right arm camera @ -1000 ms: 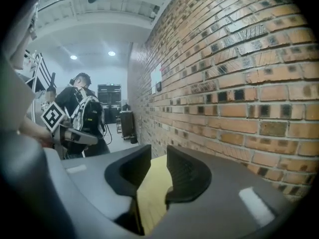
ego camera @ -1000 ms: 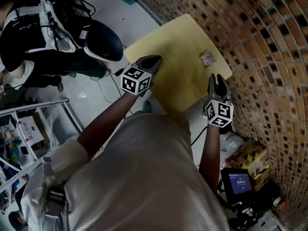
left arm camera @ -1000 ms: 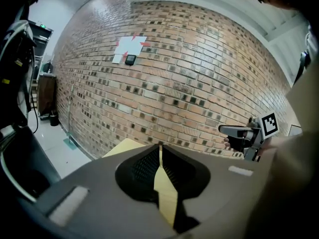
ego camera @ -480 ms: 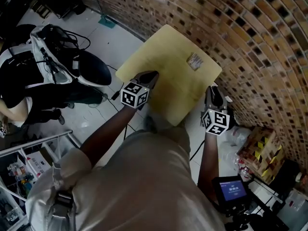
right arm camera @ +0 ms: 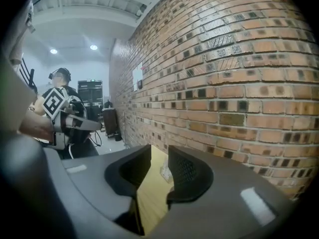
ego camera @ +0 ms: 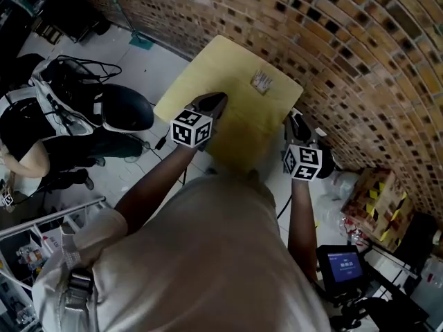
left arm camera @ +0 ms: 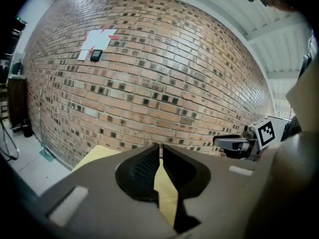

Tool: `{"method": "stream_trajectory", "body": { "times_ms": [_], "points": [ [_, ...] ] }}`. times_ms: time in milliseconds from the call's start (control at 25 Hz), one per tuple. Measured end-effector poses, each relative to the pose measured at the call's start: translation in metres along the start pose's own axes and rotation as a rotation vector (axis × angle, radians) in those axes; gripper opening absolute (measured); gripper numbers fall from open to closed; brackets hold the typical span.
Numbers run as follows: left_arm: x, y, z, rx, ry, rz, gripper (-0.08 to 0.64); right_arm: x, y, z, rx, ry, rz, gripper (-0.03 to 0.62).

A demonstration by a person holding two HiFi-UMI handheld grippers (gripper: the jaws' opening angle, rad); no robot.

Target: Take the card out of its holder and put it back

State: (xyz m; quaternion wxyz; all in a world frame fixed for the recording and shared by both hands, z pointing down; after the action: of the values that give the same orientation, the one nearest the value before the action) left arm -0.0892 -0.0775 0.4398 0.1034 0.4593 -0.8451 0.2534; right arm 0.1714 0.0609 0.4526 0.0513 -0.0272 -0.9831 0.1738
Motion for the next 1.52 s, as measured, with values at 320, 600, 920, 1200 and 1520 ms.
{"method": "stream_trajectory", "body": {
  "times_ms": [320,600,920,1200,1520],
  "points": [
    [-0.028,-0.035,0.001,0.047,-0.042,-0.043,0.035,-0.024,0.014,-0.008,-0.009,-0.017,0.008,0.104],
    [-0.031,-0.049,-0.011,0.099,-0.051,-0.054,0.035,-0.03,0.026,-0.013,-0.024,-0.013,0.026,0.103],
    [-0.055,-0.065,-0.025,0.143,-0.074,-0.074,0.035,-0.03,0.049,-0.026,-0.032,-0.019,0.042,0.103],
    [-0.074,-0.065,-0.053,0.176,-0.072,-0.052,0.035,-0.04,0.063,-0.055,0.003,-0.033,0.065,0.103],
    [-0.07,-0.024,-0.082,0.172,-0.026,-0.075,0.035,-0.034,0.074,-0.079,0.086,-0.002,0.025,0.103]
  ]
}}
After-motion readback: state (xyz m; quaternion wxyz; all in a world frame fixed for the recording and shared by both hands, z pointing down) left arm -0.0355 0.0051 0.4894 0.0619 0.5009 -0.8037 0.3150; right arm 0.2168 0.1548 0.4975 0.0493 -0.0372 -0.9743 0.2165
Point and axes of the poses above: the fingertips, and each gripper's own axes: y backward along the fingers, x to its left, z out of its top, the point moved 8 cm from there along y, backward along the fingers, and after that the axes turned 10 degrees about y, right-handed, at the moved point
